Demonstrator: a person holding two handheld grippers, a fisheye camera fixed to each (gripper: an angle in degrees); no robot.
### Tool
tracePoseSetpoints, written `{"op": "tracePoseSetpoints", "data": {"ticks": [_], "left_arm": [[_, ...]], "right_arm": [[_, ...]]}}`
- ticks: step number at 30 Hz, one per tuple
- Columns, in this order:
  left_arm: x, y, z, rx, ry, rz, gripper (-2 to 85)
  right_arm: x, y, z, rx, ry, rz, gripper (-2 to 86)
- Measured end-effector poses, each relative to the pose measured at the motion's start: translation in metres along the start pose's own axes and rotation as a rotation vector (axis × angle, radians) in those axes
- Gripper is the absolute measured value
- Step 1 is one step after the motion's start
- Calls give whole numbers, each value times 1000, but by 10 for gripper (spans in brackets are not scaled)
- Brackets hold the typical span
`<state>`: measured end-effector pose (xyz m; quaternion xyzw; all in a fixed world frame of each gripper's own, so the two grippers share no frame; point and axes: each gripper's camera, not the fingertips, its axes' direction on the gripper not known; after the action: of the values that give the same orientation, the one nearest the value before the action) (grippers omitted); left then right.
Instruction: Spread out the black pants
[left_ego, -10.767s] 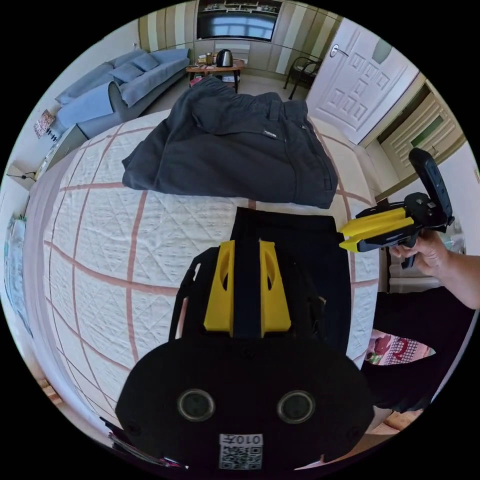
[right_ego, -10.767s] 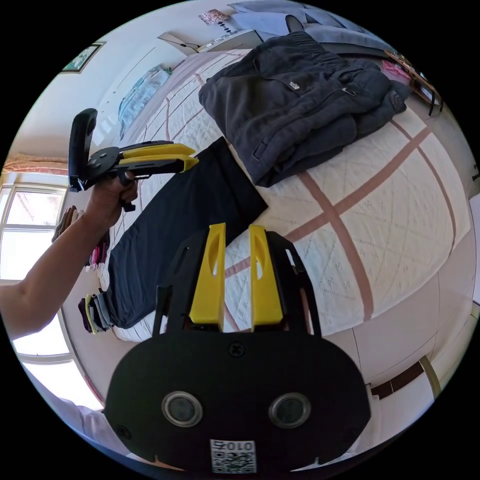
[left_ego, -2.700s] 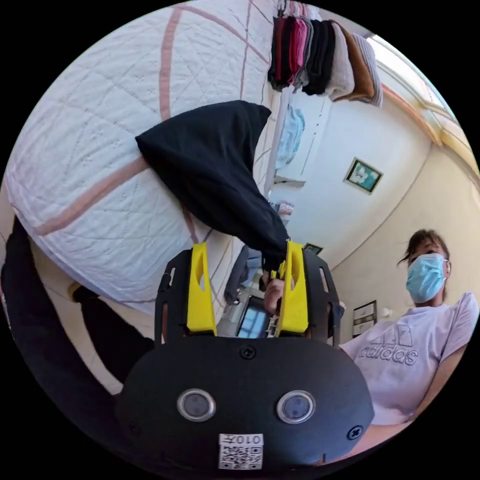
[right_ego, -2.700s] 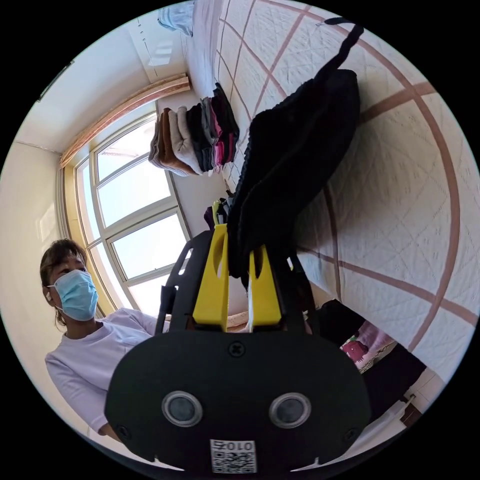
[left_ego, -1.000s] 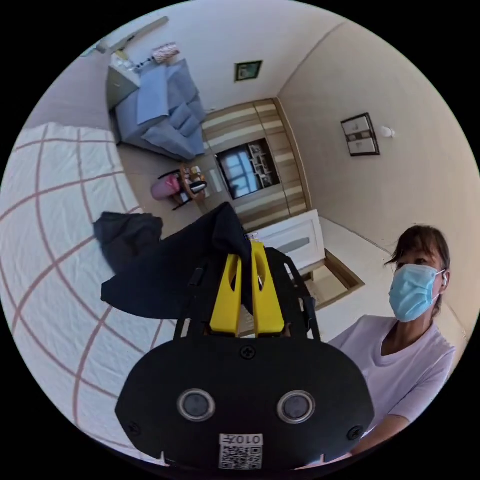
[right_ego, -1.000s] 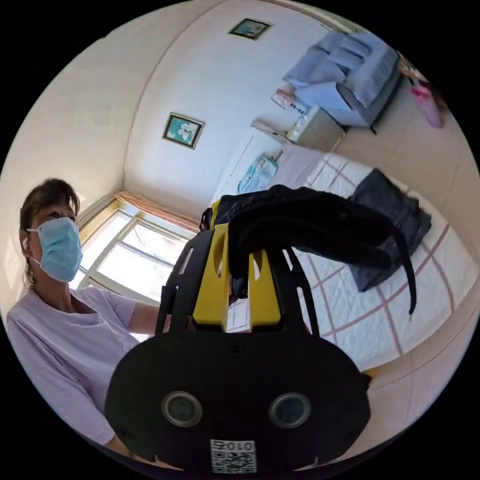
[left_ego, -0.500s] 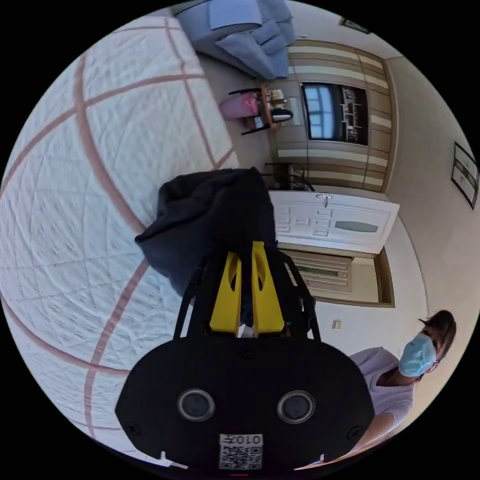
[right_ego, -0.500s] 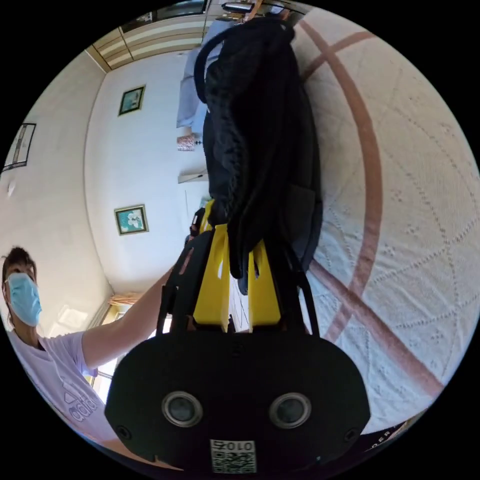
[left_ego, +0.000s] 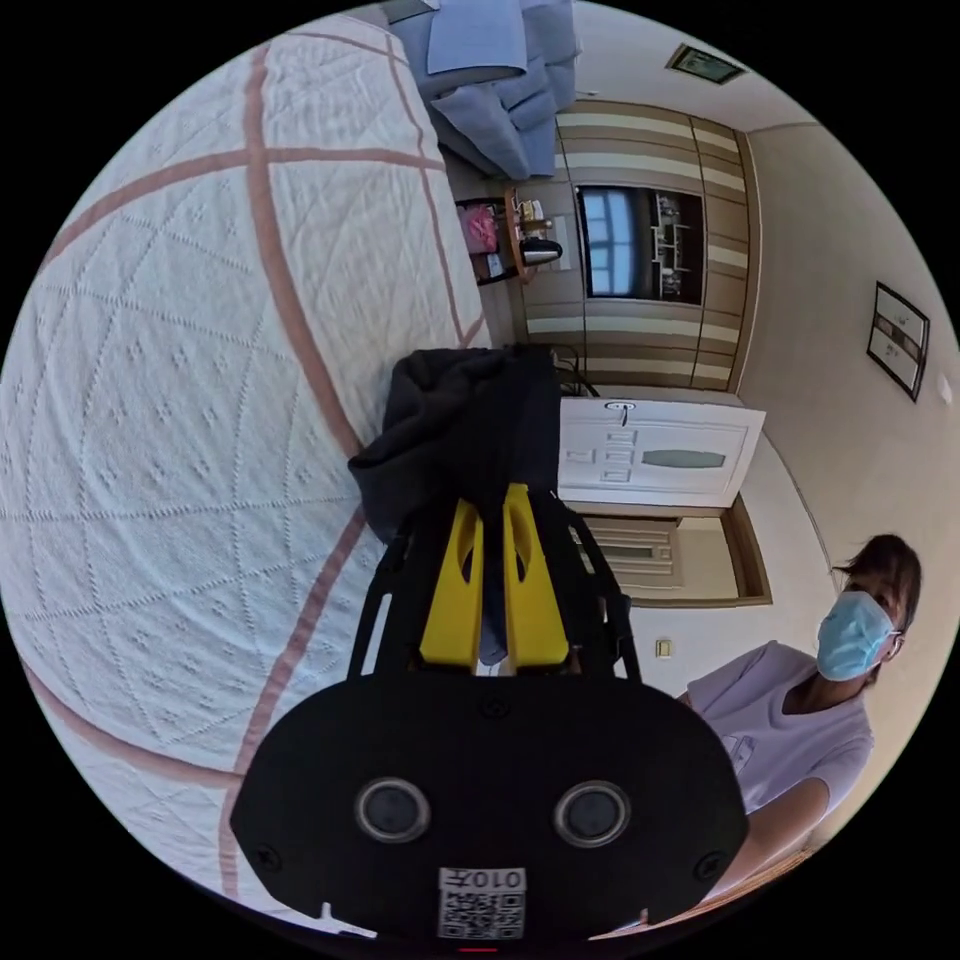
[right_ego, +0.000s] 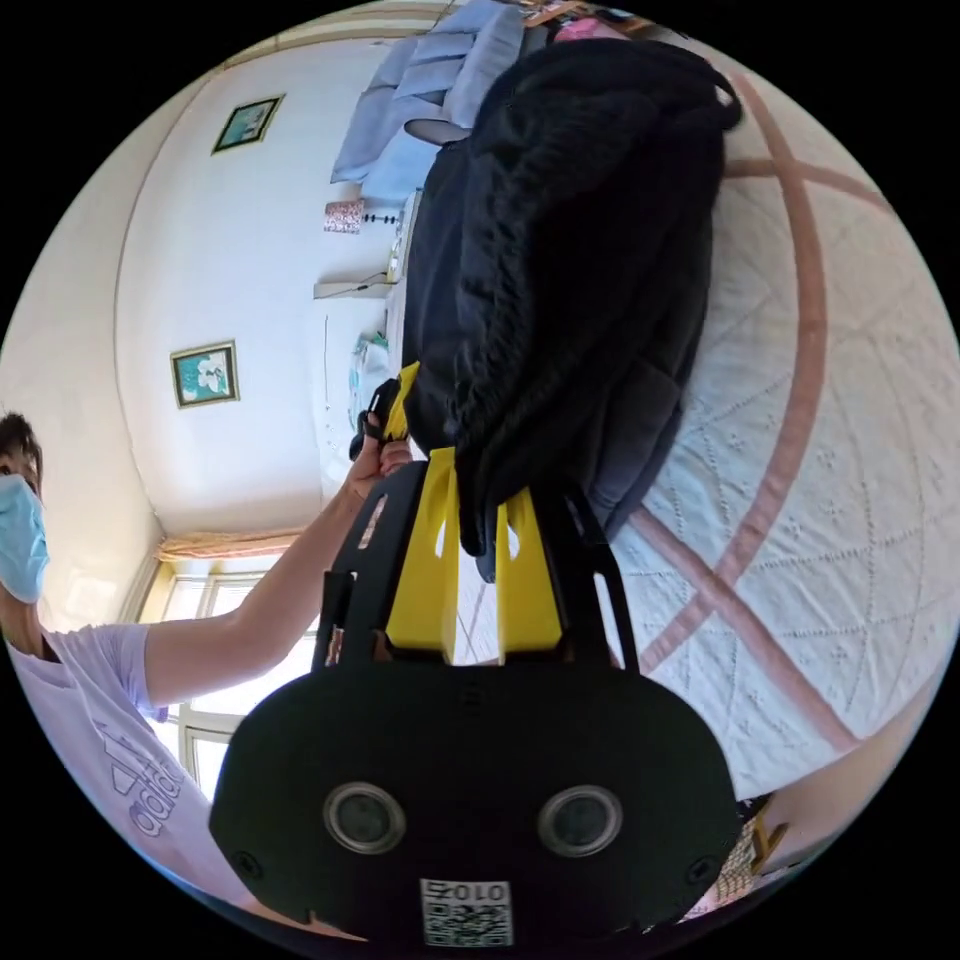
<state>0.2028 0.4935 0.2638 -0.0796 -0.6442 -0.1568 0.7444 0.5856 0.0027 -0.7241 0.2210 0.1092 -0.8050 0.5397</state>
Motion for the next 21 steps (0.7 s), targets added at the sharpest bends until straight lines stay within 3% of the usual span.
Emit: {"op": "tracePoseSetpoints", "data": {"ticks": [10, 14, 17, 19, 21], "left_arm": [[49, -44, -4, -31, -194, 70, 102], [101, -51, -18, -6, -356, 117, 104], [143, 4, -51, 190, -467, 133, 80], [198, 90, -75, 398, -670, 233, 61], [246, 164, -83, 480, -838, 309, 50]], "right_arm": [[-48, 11, 20, 5, 93, -79, 68], [-64, 19, 10, 14, -13, -25, 67], [-90, 37, -8, -20, 106, -46, 59], [-113, 55, -22, -43, 228, -77, 50], [-146, 77, -33, -84, 366, -161, 39]]}}
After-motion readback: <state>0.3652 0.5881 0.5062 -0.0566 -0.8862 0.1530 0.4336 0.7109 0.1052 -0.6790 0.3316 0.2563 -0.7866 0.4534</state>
